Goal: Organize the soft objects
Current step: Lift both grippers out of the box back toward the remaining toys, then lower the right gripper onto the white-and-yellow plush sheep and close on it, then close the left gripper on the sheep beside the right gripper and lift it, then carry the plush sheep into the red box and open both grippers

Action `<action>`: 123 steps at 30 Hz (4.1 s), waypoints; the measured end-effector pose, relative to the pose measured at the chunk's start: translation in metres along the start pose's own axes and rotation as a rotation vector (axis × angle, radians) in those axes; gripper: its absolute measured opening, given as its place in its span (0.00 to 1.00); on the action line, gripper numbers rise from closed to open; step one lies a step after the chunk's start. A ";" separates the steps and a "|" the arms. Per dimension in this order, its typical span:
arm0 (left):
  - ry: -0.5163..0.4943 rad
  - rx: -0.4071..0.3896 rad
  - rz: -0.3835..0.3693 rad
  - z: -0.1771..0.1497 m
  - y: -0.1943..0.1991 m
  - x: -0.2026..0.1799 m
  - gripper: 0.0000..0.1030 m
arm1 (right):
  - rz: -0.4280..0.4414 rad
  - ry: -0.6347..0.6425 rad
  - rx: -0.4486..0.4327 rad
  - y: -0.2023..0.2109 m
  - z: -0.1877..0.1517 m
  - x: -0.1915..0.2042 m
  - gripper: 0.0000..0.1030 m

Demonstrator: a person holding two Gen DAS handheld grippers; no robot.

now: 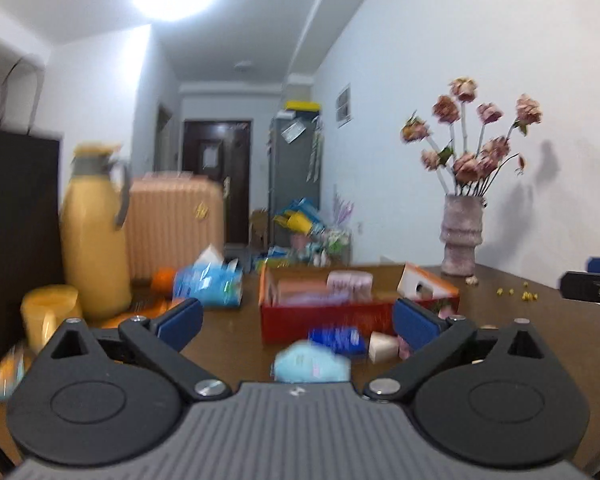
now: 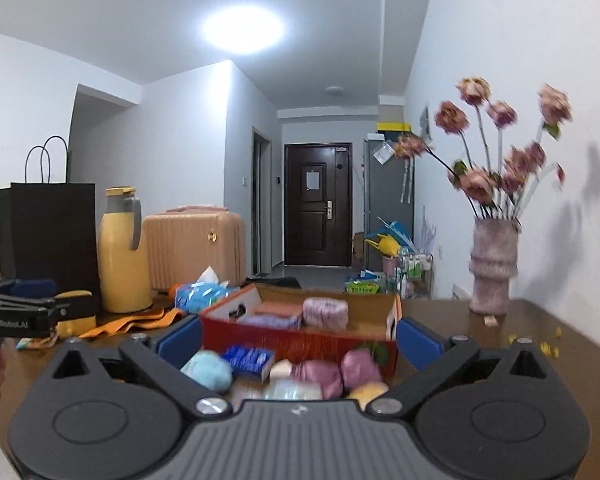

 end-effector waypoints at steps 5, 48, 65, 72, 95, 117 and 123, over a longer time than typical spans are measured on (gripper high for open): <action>0.032 0.077 -0.005 -0.028 0.003 0.001 1.00 | -0.029 -0.070 0.065 0.010 -0.036 -0.005 1.00; -0.025 0.205 -0.068 -0.046 -0.044 -0.028 1.00 | 0.102 0.166 0.372 -0.024 -0.082 0.047 0.71; -0.053 0.211 -0.115 -0.042 -0.055 -0.051 1.00 | 0.055 -0.057 0.378 -0.051 -0.084 0.010 0.55; 0.040 0.276 -0.212 -0.043 -0.062 -0.053 0.99 | 0.230 0.027 0.361 -0.018 -0.093 0.016 0.56; 0.101 0.369 -0.511 -0.030 -0.038 -0.089 0.74 | -0.024 -0.231 0.319 -0.042 -0.080 -0.050 0.54; 0.393 0.505 -0.455 -0.060 -0.072 -0.044 0.41 | 0.175 -0.503 0.372 -0.043 -0.085 -0.022 0.43; 0.368 0.471 -0.519 -0.006 -0.110 -0.048 0.41 | 0.176 -0.425 0.295 -0.060 -0.038 -0.037 0.43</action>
Point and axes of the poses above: each gripper's, at about its wrist camera, not at the fingertips, and y roughly against the way its jaws point, x to its left, z to its top, the point moved 1 cm from there along -y, roughly the way its jaws point
